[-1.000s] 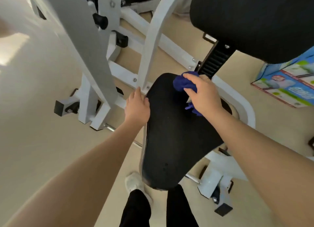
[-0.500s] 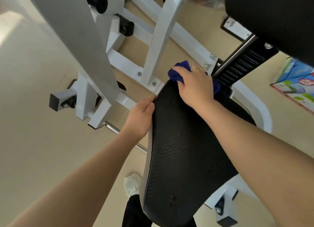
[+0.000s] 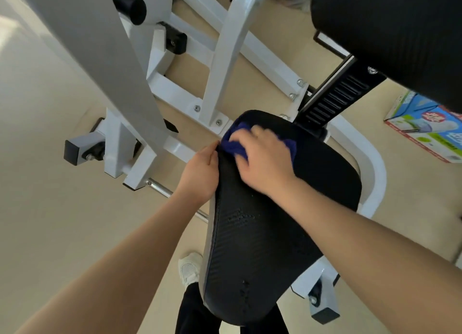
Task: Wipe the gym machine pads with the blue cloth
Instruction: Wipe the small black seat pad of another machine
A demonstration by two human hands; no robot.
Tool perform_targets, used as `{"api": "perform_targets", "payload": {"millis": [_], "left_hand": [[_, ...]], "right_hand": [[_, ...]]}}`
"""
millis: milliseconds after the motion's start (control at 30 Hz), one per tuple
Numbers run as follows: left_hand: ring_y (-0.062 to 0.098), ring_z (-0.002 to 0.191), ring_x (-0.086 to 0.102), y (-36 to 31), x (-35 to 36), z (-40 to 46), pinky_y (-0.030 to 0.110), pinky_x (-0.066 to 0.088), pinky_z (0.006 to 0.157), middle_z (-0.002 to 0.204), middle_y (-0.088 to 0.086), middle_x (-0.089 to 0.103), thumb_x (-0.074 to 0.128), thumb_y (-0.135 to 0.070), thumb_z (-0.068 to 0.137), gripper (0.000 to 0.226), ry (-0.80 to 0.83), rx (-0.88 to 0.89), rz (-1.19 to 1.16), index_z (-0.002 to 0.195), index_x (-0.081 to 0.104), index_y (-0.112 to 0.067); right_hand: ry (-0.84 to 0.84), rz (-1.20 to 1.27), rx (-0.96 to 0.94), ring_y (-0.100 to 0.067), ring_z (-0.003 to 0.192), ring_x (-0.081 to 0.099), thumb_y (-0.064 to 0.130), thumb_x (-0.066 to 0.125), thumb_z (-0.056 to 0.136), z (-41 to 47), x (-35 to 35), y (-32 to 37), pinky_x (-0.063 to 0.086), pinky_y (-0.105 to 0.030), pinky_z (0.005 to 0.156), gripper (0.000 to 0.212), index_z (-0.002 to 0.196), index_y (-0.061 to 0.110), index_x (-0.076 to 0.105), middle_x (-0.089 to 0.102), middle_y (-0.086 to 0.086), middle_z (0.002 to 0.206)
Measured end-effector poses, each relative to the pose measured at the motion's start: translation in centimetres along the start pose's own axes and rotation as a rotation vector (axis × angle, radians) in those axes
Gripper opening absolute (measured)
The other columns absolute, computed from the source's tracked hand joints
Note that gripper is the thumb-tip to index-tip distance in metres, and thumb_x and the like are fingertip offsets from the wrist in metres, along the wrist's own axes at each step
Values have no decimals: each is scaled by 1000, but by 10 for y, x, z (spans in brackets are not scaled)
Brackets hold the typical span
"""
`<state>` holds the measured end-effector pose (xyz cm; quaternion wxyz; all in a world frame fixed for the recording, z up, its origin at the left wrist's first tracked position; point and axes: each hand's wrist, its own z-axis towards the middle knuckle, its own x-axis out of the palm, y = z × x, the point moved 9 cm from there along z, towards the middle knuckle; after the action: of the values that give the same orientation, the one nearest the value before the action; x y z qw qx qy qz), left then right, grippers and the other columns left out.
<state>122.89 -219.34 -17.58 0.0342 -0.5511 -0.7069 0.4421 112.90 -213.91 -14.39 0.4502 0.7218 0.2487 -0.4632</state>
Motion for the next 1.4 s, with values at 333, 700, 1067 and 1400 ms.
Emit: {"api": "perform_targets", "payload": {"millis": [333, 700, 1067, 1400], "left_hand": [[31, 112, 50, -9, 3, -4, 28, 32, 83, 132, 12, 44, 23, -15, 100, 39, -97, -10, 309, 134, 43, -12], [31, 117, 49, -7, 0, -9, 30, 35, 86, 130, 13, 51, 24, -17, 101, 40, -132, -91, 228, 137, 41, -14], [11, 107, 57, 26, -1, -21, 26, 43, 93, 107, -4, 64, 30, -22, 100, 33, -168, -180, -424, 106, 62, -25], [12, 107, 57, 23, 18, -31, 39, 40, 101, 113, -5, 63, 20, -57, 92, 51, -64, -214, -376, 116, 57, -31]], "right_hand": [[-68, -140, 267, -31, 94, 59, 26, 49, 92, 29, -18, -97, 49, -39, 71, 28, 117, 16, 53, 59, -12, 107], [-72, 34, 188, -27, 93, 61, 30, 53, 90, -10, -14, -78, 51, -39, 72, 29, 118, 23, 58, 63, -5, 104], [24, 84, -232, -32, 85, 61, 28, 60, 84, -22, 4, 29, 46, -37, 66, 28, 111, 20, 62, 63, -10, 96], [21, 130, -126, -28, 81, 62, 27, 59, 83, -46, -5, 6, 51, -37, 65, 30, 112, 23, 63, 62, -7, 95]]}}
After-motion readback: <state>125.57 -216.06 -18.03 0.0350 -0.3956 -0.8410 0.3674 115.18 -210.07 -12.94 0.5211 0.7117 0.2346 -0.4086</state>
